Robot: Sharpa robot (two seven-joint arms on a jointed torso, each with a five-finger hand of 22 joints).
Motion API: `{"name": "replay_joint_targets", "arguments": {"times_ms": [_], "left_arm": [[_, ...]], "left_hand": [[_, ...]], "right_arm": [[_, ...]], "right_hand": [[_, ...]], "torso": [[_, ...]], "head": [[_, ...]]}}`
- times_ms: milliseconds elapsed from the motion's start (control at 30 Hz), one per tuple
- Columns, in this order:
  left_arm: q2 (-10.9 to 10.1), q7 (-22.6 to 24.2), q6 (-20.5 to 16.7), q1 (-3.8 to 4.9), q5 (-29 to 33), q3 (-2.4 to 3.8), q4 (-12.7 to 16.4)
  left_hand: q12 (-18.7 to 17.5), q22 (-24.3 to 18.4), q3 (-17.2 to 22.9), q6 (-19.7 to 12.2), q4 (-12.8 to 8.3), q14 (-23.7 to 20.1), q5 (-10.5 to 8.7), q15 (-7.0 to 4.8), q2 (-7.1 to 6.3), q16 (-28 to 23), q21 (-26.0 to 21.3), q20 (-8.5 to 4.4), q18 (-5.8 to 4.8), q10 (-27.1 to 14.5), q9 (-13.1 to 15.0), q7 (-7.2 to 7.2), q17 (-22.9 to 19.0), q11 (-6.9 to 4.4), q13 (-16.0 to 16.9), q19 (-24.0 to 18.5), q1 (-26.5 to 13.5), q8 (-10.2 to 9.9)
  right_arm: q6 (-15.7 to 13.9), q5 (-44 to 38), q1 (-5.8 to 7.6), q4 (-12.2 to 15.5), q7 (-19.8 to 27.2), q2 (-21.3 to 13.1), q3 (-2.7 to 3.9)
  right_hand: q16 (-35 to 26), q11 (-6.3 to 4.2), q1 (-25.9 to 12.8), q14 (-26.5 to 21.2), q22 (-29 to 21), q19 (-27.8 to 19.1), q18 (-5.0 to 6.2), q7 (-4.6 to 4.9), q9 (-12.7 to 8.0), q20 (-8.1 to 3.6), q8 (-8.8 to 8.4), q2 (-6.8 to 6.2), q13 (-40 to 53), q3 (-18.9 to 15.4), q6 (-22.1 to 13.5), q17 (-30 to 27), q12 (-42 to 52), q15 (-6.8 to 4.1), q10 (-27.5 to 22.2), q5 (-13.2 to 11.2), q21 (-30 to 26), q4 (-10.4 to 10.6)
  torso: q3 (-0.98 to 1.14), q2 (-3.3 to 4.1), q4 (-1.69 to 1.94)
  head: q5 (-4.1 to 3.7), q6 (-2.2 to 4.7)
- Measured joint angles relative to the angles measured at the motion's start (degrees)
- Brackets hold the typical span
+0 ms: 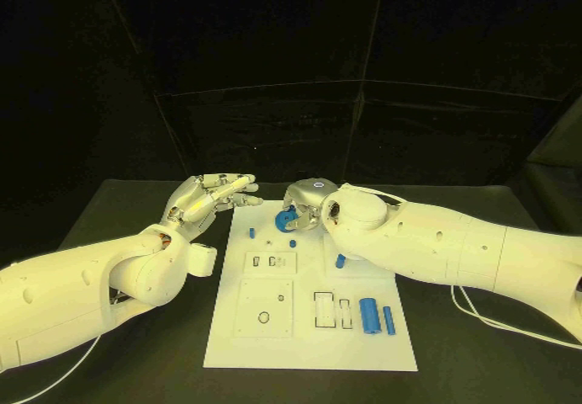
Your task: Assemble the parts on the task board
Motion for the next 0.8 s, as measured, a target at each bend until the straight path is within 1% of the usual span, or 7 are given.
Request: {"name": "replay_joint_targets", "arguments": {"times_ms": [233, 333, 400, 467, 533, 633, 800], "left_arm": [[0.0, 0.0, 0.0, 0.0, 0.0, 0.0, 0.0], [0.0, 0.0, 0.0, 0.0, 0.0, 0.0, 0.0], [0.0, 0.0, 0.0, 0.01, 0.0, 0.0, 0.0], [0.0, 0.0, 0.0, 0.01, 0.0, 0.0, 0.0], [0.0, -0.1, 0.0, 0.01, 0.0, 0.0, 0.0], [0.0, -0.1, 0.0, 0.01, 0.0, 0.0, 0.0], [-0.1, -0.1, 0.0, 0.01, 0.0, 0.0, 0.0]], "left_hand": [[0.0, 0.0, 0.0, 0.0, 0.0, 0.0, 0.0, 0.0, 0.0, 0.0, 0.0, 0.0, -0.01, 0.0, 0.0, 0.0, 0.0, 0.0, 0.0, 0.0, 0.0, 0.0], [-0.3, -0.2, 0.2, 0.0, -0.2, 0.2, 0.0, -0.21, 0.22, -0.3, 0.0, 0.0, 0.0, 0.0, 0.0, 0.0, 0.1, 0.0, 0.0, 0.0, -0.2, 0.0], [-0.3, -0.2, 0.2, 0.0, -0.2, 0.2, 0.0, -0.21, 0.22, -0.3, 0.0, 0.0, 0.0, 0.0, 0.0, 0.0, 0.1, 0.0, 0.0, 0.0, -0.2, 0.0], [-0.3, -0.2, 0.2, 0.0, -0.2, 0.2, 0.0, -0.21, 0.22, -0.3, 0.0, 0.0, 0.0, 0.0, 0.0, 0.0, 0.1, 0.0, 0.0, 0.0, -0.2, 0.0], [-0.3, -0.2, 0.2, 0.0, -0.2, 0.2, 0.0, -0.21, 0.22, -0.3, 0.0, 0.0, 0.0, 0.0, 0.0, 0.0, 0.1, 0.0, 0.0, 0.0, -0.2, 0.0], [-0.3, -0.2, 0.2, 0.0, -0.2, 0.2, 0.0, -0.21, 0.22, -0.3, 0.0, 0.0, 0.0, 0.0, 0.0, 0.0, 0.1, 0.0, 0.0, 0.0, -0.2, 0.0], [-0.3, -0.2, 0.2, 0.0, -0.2, 0.2, 0.0, -0.21, 0.22, -0.3, 0.0, 0.0, 0.0, 0.0, 0.0, 0.0, 0.1, 0.0, 0.0, 0.0, -0.2, 0.0]], "right_arm": [[0.4, -0.1, 0.0, -0.3, -0.3, 0.3, 0.01], [0.8, -0.1, 0.0, -0.4, -0.5, 0.3, 0.01], [1.2, 0.0, 0.0, -0.4, -0.7, 0.3, 0.01], [1.5, 0.1, 0.0, -0.4, -0.8, 0.3, 0.01], [1.9, 0.2, 0.0, -0.4, -0.9, 0.2, 0.01], [2.4, 0.6, 0.05, -0.4, -1.0, 0.0, 0.07], [3.2, 1.3, 0.06, -0.3, -1.2, -0.5, 0.01]], "right_hand": [[0.0, 0.2, -3.1, 0.1, 0.0, 0.0, 0.0, 0.2, 0.0, 0.17, -1.71, -0.57, 0.0, -2.5, -2.1, 0.0, -0.7, 0.28, -0.2, -1.5, 0.0, 2.9], [0.0, 0.2, -4.9, 0.1, 0.0, 0.2, 0.0, 0.28, 0.2, 0.37, -2.0, 0.29, 0.0, -3.3, -2.0, 0.0, -0.7, 0.28, -0.2, -1.5, 0.0, 5.2], [0.0, 0.2, -6.2, 0.1, 0.0, 0.1, 0.0, 0.34, 0.3, 0.49, -2.0, 0.57, 0.0, -3.9, -1.5, 0.0, -0.7, 0.28, -0.2, -0.3, 0.0, 6.6], [0.0, 0.19, -7.1, 0.1, 0.0, 0.0, 0.0, 0.18, 0.3, 0.58, -2.0, 1.11, 0.0, -5.0, -0.8, 0.0, -0.7, 0.28, -0.2, 2.5, 0.0, 8.0], [0.0, 0.19, -7.3, 0.1, 0.0, 0.0, 0.0, 0.15, 0.4, 0.58, -2.0, 1.3, 0.0, -5.6, -0.4, 0.0, -0.7, 0.28, -0.2, 3.4, 0.0, 8.6], [0.0, 0.19, -8.2, 0.1, 0.0, 0.0, 0.0, 0.04, 0.3, 0.58, -2.04, 1.98, 0.0, -6.6, -0.2, 0.0, -0.3, 0.28, -0.2, 3.7, 0.0, 9.6], [0.0, 0.19, -8.3, 0.1, 0.0, 0.0, 0.0, 0.06, 0.4, 0.57, -2.04, 1.91, 0.0, -7.1, -0.1, 0.0, -0.2, 0.28, -0.2, 3.7, 0.0, 10.1]], "torso": [[-0.01, 0.0, -0.01], [-0.01, 0.0, -0.01], [-0.01, 0.0, -0.01], [-0.01, 0.0, -0.01], [0.0, 0.0, -0.01], [0.01, -0.02, -0.01], [0.03, -0.02, -0.04]], "head": [[0.02, 0.0], [0.02, -0.03], [0.02, -0.03], [0.02, -0.03], [0.02, -0.03], [0.02, -0.03], [0.02, -0.1]]}}
